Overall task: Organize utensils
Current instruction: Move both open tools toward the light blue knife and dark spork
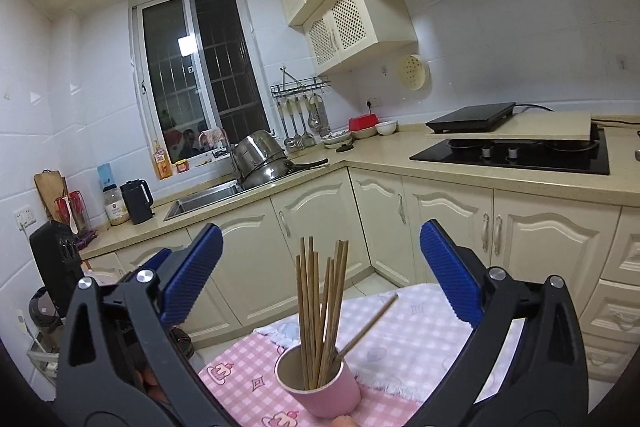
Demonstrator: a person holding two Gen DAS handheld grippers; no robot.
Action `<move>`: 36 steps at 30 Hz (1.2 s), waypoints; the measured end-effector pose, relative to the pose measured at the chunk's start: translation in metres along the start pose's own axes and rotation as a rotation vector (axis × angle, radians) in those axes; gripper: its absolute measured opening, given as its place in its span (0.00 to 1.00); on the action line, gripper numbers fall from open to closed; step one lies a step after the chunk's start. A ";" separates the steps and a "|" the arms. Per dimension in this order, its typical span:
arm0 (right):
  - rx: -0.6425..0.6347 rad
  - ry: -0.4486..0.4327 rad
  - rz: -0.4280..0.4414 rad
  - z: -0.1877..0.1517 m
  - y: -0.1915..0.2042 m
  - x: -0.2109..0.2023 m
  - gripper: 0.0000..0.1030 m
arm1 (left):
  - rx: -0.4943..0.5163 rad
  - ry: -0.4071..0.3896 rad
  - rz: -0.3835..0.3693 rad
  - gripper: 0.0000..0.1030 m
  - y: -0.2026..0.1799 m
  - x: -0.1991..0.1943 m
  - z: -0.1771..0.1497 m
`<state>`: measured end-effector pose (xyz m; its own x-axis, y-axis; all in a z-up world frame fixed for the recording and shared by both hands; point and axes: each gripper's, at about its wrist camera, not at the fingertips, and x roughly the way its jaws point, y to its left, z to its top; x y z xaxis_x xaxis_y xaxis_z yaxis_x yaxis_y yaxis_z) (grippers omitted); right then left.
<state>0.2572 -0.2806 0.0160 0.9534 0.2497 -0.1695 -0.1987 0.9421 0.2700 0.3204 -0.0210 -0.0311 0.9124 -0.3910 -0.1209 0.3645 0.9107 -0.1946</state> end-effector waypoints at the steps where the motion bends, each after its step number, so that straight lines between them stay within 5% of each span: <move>1: 0.001 0.003 -0.004 -0.001 0.000 -0.003 0.94 | 0.011 0.009 0.006 0.96 -0.002 -0.006 0.000; 15: 0.027 0.212 -0.082 -0.050 -0.022 -0.055 0.94 | 0.086 0.121 0.007 0.96 -0.031 -0.064 -0.021; 30: 0.047 0.451 -0.146 -0.115 -0.047 -0.070 0.94 | 0.083 0.384 0.028 0.96 -0.053 -0.069 -0.075; 36: 0.064 0.528 -0.155 -0.140 -0.053 -0.068 0.94 | 0.094 0.554 0.034 0.96 -0.059 -0.052 -0.112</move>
<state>0.1712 -0.3162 -0.1195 0.7238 0.2026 -0.6596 -0.0353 0.9655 0.2579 0.2303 -0.0696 -0.1219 0.6989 -0.3493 -0.6241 0.3745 0.9222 -0.0968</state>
